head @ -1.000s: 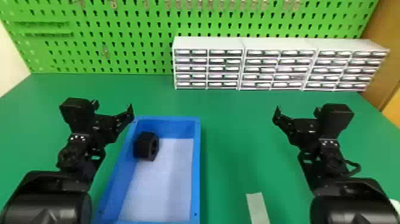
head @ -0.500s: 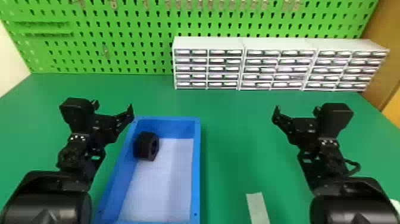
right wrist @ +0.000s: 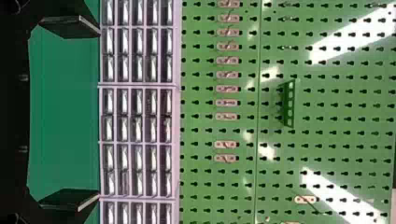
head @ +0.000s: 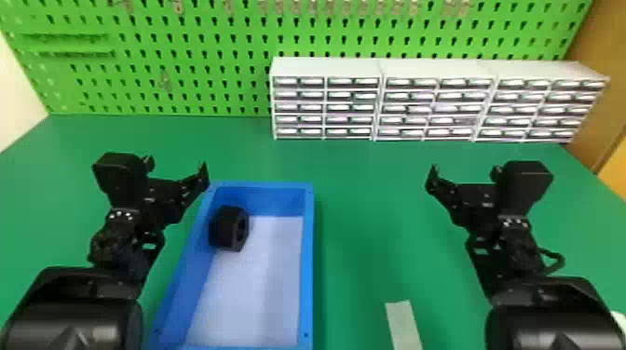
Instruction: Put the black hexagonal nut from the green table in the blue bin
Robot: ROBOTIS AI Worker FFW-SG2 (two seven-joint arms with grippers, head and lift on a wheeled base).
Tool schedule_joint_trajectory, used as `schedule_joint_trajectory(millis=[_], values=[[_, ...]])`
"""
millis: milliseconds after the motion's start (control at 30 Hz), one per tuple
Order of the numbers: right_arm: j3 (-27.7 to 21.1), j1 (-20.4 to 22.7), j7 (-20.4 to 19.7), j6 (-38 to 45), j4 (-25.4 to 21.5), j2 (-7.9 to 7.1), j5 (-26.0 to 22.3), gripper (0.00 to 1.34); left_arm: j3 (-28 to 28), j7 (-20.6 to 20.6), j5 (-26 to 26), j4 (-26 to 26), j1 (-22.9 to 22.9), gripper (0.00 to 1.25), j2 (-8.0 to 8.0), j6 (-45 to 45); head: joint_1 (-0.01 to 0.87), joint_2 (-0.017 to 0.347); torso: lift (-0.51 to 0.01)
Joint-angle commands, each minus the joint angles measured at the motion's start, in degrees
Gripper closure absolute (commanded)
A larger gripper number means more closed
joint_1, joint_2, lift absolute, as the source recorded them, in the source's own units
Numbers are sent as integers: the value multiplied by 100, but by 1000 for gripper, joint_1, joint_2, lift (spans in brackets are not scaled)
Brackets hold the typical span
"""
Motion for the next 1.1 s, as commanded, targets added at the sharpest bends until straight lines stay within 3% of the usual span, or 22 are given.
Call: schedule_joint_trajectory(millis=[0,1067], values=[[0,0,1,0,0,0,2,93,-5,0,0,-1,0,249,0,0,686,52,-97],[0,9,1,44,-8,-9,19,93,4,0,0,-1,8,249,0,9,686,52,-97]])
